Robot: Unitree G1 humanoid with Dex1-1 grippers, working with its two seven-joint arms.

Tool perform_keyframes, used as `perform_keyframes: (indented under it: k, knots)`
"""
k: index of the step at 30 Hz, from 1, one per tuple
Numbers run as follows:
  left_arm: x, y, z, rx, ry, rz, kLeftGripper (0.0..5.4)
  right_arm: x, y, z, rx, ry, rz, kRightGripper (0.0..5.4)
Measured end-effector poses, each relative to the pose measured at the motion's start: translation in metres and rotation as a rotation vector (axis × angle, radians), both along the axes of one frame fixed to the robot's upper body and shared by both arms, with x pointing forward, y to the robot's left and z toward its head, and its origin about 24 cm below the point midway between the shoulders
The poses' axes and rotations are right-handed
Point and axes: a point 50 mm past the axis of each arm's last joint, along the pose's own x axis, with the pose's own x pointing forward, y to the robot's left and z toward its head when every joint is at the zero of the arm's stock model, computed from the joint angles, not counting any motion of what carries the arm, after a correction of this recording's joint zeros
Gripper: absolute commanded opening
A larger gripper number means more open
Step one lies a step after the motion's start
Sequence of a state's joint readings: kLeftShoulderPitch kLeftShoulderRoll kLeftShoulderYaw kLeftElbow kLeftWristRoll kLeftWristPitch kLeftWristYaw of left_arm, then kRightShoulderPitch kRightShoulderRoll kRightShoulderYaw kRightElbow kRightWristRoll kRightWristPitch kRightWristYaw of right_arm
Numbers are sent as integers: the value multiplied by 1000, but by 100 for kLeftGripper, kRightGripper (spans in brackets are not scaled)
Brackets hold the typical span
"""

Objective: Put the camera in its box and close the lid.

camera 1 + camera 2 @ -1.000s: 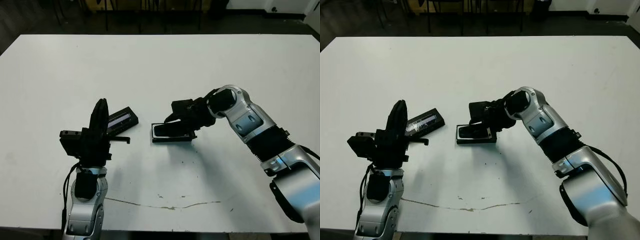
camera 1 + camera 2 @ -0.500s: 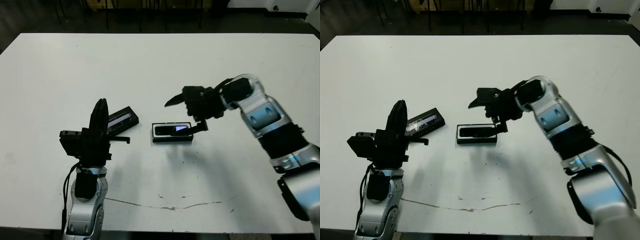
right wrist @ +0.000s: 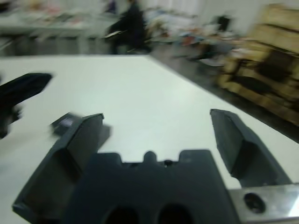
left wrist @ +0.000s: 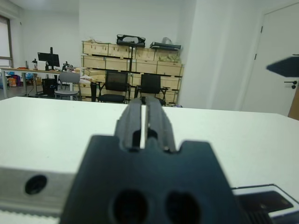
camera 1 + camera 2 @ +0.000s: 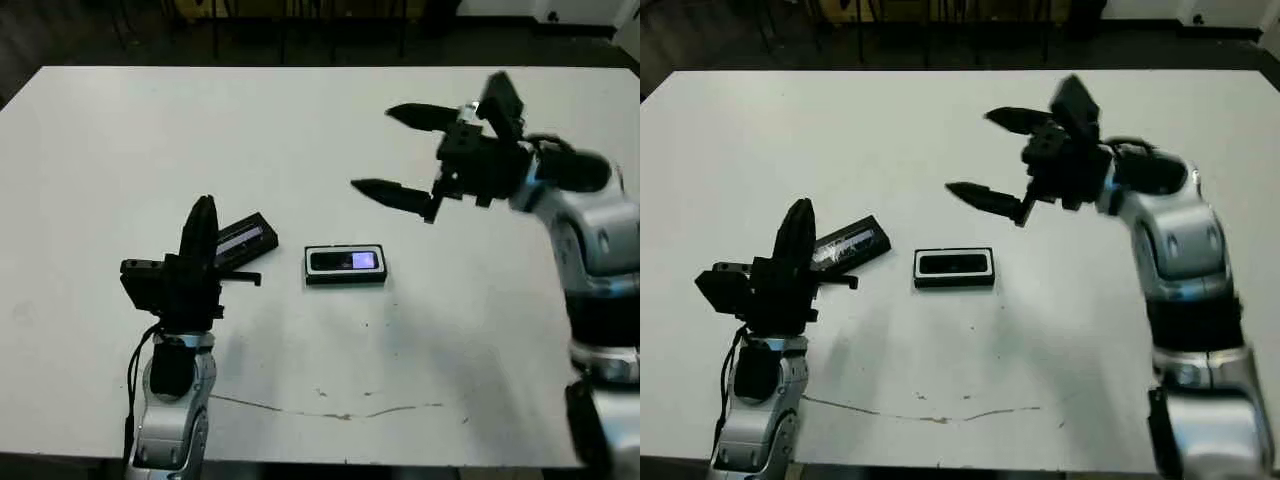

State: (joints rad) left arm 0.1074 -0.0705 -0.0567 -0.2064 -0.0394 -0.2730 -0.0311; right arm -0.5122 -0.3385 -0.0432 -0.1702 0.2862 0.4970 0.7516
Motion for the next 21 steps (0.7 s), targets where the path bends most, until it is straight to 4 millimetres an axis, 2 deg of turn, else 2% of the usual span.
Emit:
perform_keyframes:
  k: [5, 10, 15, 18, 21]
  knots:
    - [1, 8, 5, 21, -6, 1, 0, -20, -10, -25, 12, -43, -136, 386]
    - [7, 36, 34, 168, -81, -21, 0, -43, -25, -49, 46, -44, -174, 294]
    - [21, 64, 69, 378, -25, -142, 63, -57, -38, -60, 83, -21, -197, 203]
    - [31, 71, 91, 514, -10, -202, 116, -59, -40, -59, 83, -22, -216, 148]
    - [44, 74, 101, 597, 16, -266, 170, -59, -41, -58, 87, -22, -225, 94]
